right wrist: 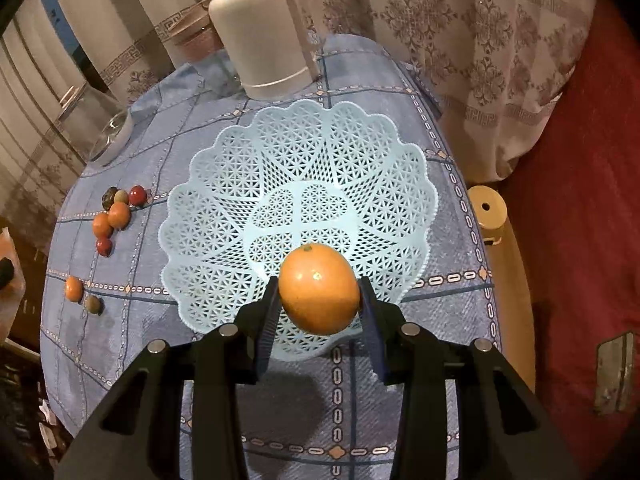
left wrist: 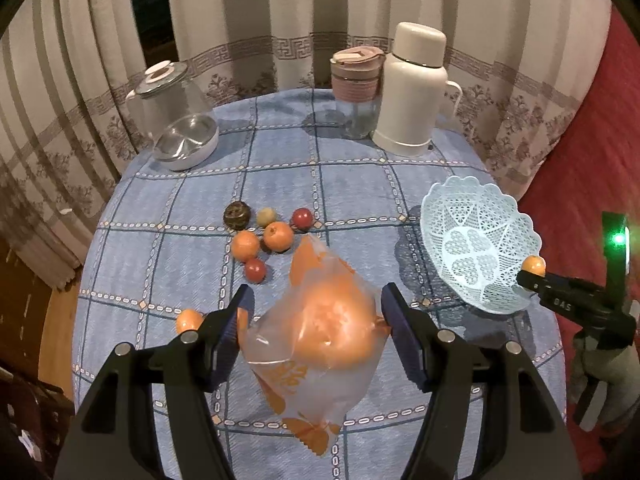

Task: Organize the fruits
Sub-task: 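Release the large orange from the right tool into the white basket, then lower the bag of oranges into the white basket and open the left tool, then move the left tool to a loose orange and grasp it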

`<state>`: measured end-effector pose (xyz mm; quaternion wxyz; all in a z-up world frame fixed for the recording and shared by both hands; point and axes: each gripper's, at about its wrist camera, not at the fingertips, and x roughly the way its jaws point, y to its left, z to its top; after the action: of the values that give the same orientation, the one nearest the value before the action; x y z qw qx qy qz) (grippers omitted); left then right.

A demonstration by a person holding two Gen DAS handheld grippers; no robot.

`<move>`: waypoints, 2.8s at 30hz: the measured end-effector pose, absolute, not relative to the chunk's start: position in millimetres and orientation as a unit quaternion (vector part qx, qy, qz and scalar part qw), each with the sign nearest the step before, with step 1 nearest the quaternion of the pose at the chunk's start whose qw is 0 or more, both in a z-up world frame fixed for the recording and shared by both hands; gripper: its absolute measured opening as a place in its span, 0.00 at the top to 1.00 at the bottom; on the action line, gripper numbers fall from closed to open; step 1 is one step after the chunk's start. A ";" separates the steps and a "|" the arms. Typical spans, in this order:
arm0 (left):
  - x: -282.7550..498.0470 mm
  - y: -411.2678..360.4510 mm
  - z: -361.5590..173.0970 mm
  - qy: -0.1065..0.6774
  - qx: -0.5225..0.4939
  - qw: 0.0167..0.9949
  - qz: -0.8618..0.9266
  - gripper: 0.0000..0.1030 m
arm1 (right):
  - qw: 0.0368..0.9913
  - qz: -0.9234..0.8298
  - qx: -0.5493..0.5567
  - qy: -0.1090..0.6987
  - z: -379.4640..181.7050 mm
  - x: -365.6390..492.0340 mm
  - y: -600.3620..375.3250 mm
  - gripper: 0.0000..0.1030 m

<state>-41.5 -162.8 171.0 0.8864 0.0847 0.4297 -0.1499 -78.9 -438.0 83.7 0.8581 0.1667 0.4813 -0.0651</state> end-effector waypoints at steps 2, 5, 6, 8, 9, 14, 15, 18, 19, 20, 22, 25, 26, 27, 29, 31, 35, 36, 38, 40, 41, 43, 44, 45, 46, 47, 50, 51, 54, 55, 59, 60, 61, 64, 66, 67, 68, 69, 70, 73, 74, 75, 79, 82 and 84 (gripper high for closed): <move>-41.1 -167.7 172.7 0.428 0.090 0.886 -0.154 0.36 | 0.857 -0.068 0.180 0.479 82.9 -80.7 -443.5 0.61; -40.7 -176.0 175.4 0.425 0.098 0.885 -0.163 0.36 | 0.860 -0.070 0.194 0.467 87.8 -83.4 -451.4 0.59; -40.8 -178.7 176.1 0.424 0.101 0.885 -0.166 0.36 | 0.861 -0.069 0.197 0.463 90.4 -84.6 -453.1 0.58; -39.2 -185.3 176.2 0.424 0.107 0.882 -0.174 0.36 | 0.866 -0.069 0.200 0.454 97.0 -87.4 -455.5 0.58; -38.7 -188.9 176.4 0.424 0.109 0.881 -0.178 0.36 | 0.867 -0.070 0.201 0.450 99.6 -88.2 -456.6 0.58; -37.2 -212.6 176.3 0.421 0.120 0.875 -0.208 0.36 | 0.876 -0.072 0.207 0.429 117.0 -101.6 -461.5 0.58; -36.6 -218.9 175.7 0.420 0.121 0.873 -0.215 0.36 | 0.877 -0.073 0.207 0.427 119.1 -103.9 -462.6 0.58; -34.8 -237.6 172.8 0.421 0.124 0.866 -0.239 0.36 | 0.880 -0.078 0.208 0.419 126.3 -114.6 -466.0 0.58; -34.1 -244.8 170.6 0.421 0.126 0.864 -0.247 0.36 | 0.881 -0.079 0.209 0.418 127.7 -117.3 -467.5 0.58; -34.0 -251.1 168.7 0.420 0.128 0.862 -0.254 0.36 | 0.881 -0.081 0.210 0.415 129.0 -122.0 -468.4 0.58; -33.1 -264.8 163.6 0.422 0.130 0.856 -0.268 0.36 | 0.883 -0.088 0.211 0.409 130.9 -131.5 -469.3 0.53; -29.9 -289.2 150.9 0.430 0.133 0.844 -0.290 0.36 | 0.889 -0.098 0.205 0.397 132.9 -144.4 -470.0 0.45; -29.6 -294.0 147.5 0.432 0.135 0.842 -0.294 0.36 | 0.891 -0.102 0.202 0.394 133.2 -148.2 -469.8 0.44; -29.3 -301.4 142.9 0.434 0.137 0.838 -0.300 0.36 | 0.892 -0.108 0.199 0.391 133.6 -153.2 -470.0 0.40; -30.1 -313.6 135.4 0.437 0.142 0.832 -0.312 0.36 | 0.893 -0.113 0.195 0.390 133.4 -160.6 -471.1 0.35; -29.9 -324.3 126.9 0.440 0.147 0.826 -0.319 0.36 | 0.890 -0.116 0.193 0.397 131.8 -166.8 -471.8 0.35; -27.5 -340.1 111.4 0.452 0.149 0.816 -0.328 0.35 | 0.885 -0.114 0.191 0.409 127.9 -175.1 -472.2 0.35; -26.9 -343.7 107.7 0.454 0.150 0.814 -0.329 0.35 | 0.884 -0.113 0.191 0.412 127.0 -176.2 -471.5 0.35; -25.4 -348.7 101.7 0.458 0.152 0.811 -0.331 0.35 | 0.881 -0.112 0.191 0.417 124.6 -179.7 -470.5 0.35; -23.4 -352.5 96.4 0.461 0.154 0.808 -0.333 0.34 | 0.880 -0.113 0.192 0.420 122.9 -181.5 -470.0 0.35; -22.5 -354.2 94.4 0.463 0.154 0.807 -0.333 0.33 | 0.878 -0.114 0.193 0.423 121.4 -182.9 -470.3 0.35; -19.7 -355.2 94.3 0.463 0.152 0.808 -0.331 0.29 | 0.876 -0.116 0.197 0.425 119.6 -182.7 -471.9 0.35; -18.2 -355.4 94.9 0.464 0.148 0.808 -0.331 0.21 | 0.874 -0.117 0.199 0.427 118.4 -182.7 -472.8 0.35; -16.9 -354.2 96.5 0.463 0.144 0.810 -0.330 0.17 | 0.873 -0.119 0.201 0.428 117.4 -181.9 -473.7 0.35; -15.8 -351.9 98.7 0.460 0.141 0.813 -0.328 0.17 | 0.872 -0.120 0.204 0.429 116.6 -180.5 -473.9 0.35; -14.5 -349.4 99.9 0.460 0.140 0.814 -0.326 0.17 | 0.872 -0.120 0.204 0.429 116.7 -178.9 -474.3 0.35; -10.3 -338.0 106.0 0.456 0.137 0.821 -0.315 0.17 | 0.874 -0.116 0.204 0.425 117.9 -172.9 -472.2 0.31; -8.9 -334.0 108.2 0.456 0.134 0.823 -0.311 0.17 | 0.875 -0.113 0.204 0.424 118.7 -169.9 -470.4 0.31; -3.7 -317.5 114.9 0.455 0.124 0.831 -0.295 0.17 | 0.879 -0.103 0.201 0.421 121.3 -161.3 -464.6 0.31; -1.8 -311.1 117.4 0.455 0.119 0.834 -0.289 0.17 | 0.880 -0.098 0.200 0.420 122.3 -158.2 -462.2 0.31; 2.4 -287.3 127.0 0.453 0.104 0.844 -0.269 0.17 | 0.885 -0.075 0.191 0.418 126.4 -144.6 -449.1 0.31; 2.8 -282.6 128.8 0.453 0.102 0.845 -0.265 0.17 | 0.886 -0.069 0.189 0.417 127.6 -141.2 -445.9 0.31; 3.4 -275.1 131.1 0.453 0.097 0.848 -0.258 0.17 | 0.887 -0.065 0.187 0.417 128.7 -138.2 -442.4 0.31; 3.9 -257.4 136.0 0.453 0.088 0.853 -0.242 0.17 | 0.889 -0.050 0.185 0.417 131.1 -129.3 -432.1 0.31; 3.8 -247.2 137.7 0.453 0.083 0.856 -0.234 0.17 | 0.888 -0.042 0.185 0.418 132.7 -123.0 -424.9 0.31; 3.8 -239.5 139.3 0.453 0.081 0.859 -0.227 0.17 | 0.889 -0.039 0.185 0.418 133.2 -121.5 -422.5 0.31; 3.4 -233.9 140.6 0.452 0.079 0.860 -0.223 0.17 | 0.889 -0.035 0.184 0.418 134.0 -118.8 -419.0 0.31; 3.3 -228.3 141.6 0.452 0.076 0.861 -0.218 0.17 | 0.889 -0.032 0.184 0.418 134.7 -116.3 -415.6 0.31; 3.5 -222.9 142.7 0.452 0.074 0.863 -0.214 0.17 | 0.890 -0.027 0.183 0.417 136.0 -113.3 -411.1 0.31; 3.3 -203.0 146.4 0.451 0.066 0.867 -0.198 0.17 | 0.891 -0.014 0.179 0.416 138.5 -107.1 -399.3 0.31; 3.3 -194.4 147.7 0.451 0.064 0.869 -0.191 0.17 | 0.892 -0.010 0.178 0.416 139.1 -105.5 -396.0 0.31; 3.2 -188.5 148.6 0.451 0.062 0.870 -0.187 0.17 | 0.892 -0.005 0.177 0.416 140.0 -103.3 -391.3 0.31; 3.2 -160.3 150.4 0.453 0.055 0.874 -0.166 0.17 | 0.893 0.014 0.170 0.416 143.9 -94.0 -372.1 0.31; 3.0 -139.6 149.6 0.457 0.048 0.875 -0.151 0.17 | 0.893 0.027 0.165 0.417 146.5 -87.8 -358.2 0.31; 2.9 -128.3 147.6 0.460 0.046 0.875 -0.142 0.17 | 0.892 0.033 0.164 0.419 147.4 -83.7 -350.7 0.31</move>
<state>2.9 -128.3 147.6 0.8750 0.0457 0.4605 -0.1423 -83.7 -350.7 147.4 0.8924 0.1635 0.4192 0.0331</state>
